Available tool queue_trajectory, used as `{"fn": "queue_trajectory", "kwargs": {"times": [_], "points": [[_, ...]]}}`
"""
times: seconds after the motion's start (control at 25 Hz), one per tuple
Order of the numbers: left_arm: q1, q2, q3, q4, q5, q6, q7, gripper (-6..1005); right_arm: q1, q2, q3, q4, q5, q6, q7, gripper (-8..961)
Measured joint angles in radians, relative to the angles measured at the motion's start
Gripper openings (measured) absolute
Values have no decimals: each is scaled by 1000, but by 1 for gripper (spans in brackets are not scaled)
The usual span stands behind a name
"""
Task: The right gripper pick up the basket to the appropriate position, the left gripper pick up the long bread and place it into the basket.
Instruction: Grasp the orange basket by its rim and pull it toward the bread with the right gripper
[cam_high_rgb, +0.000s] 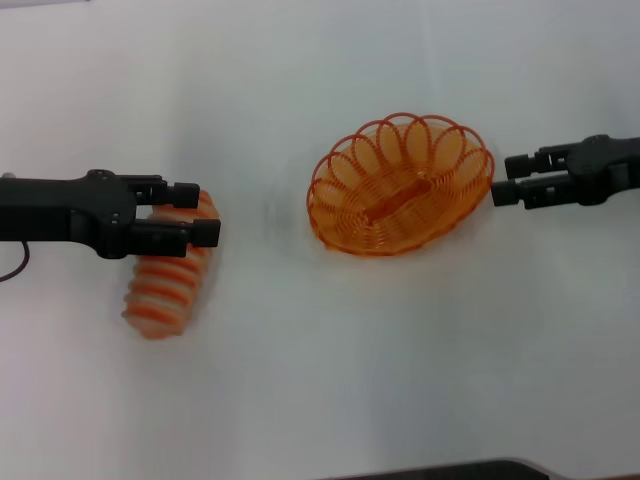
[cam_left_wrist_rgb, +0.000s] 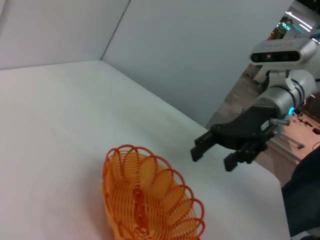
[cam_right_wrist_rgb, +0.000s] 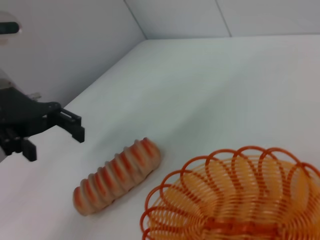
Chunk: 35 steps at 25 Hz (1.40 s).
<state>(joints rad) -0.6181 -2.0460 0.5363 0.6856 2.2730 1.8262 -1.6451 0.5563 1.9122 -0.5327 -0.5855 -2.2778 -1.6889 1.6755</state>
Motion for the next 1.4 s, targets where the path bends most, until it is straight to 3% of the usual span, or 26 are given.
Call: {"fn": "queue_trajectory", "kwargs": {"times": [0.44,1.04,1.4], "points": [[26,-6,-5,2,-3,74,9,777,40,19,-5,-8,2,69,-10,745],[33,-11,-7,5,-3,66,11,778,49,19,-3,-9,-2,73,2,744],[31,-11,-21,6,-4,55,14,779,130,3,-34,-174,-52,90,386,740]]}}
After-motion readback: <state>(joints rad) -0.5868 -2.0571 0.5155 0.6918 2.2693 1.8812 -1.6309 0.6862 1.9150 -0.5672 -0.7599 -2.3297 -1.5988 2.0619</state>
